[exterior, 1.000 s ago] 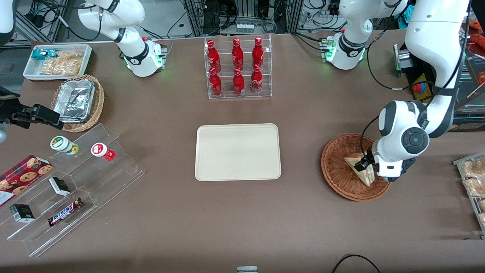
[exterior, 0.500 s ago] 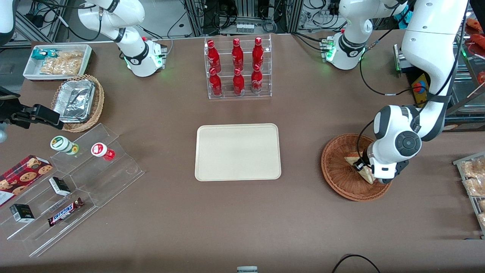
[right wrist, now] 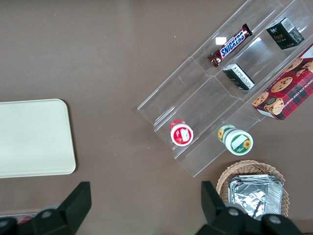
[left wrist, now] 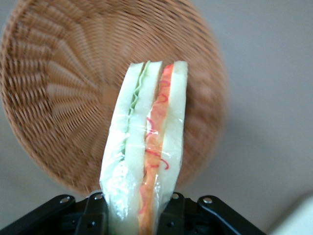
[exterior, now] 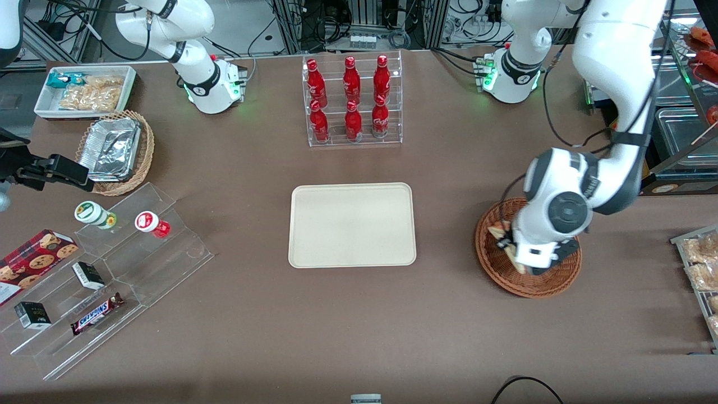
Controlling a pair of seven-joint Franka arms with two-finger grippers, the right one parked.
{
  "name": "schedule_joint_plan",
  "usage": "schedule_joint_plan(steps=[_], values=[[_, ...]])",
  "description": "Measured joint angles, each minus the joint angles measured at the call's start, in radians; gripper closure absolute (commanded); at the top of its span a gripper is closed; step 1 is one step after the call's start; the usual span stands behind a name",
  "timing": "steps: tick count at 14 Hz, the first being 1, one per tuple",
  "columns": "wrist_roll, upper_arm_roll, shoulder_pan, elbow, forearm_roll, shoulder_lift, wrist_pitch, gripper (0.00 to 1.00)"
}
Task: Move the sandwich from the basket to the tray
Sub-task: 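Carry the sandwich with the left gripper over the cream tray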
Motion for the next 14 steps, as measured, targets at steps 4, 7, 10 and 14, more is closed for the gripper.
schedule_joint_plan(steps=[4,7,10,14], values=[[-0.026,-0.004,-0.237,0.137,0.0,0.051,-0.038,0.67],[-0.038,-0.003,-0.377,0.269,0.0,0.175,-0.037,0.67],[-0.051,-0.002,-0.467,0.391,0.0,0.316,-0.023,0.66],[-0.072,-0.001,-0.52,0.478,0.0,0.454,0.096,0.66]])
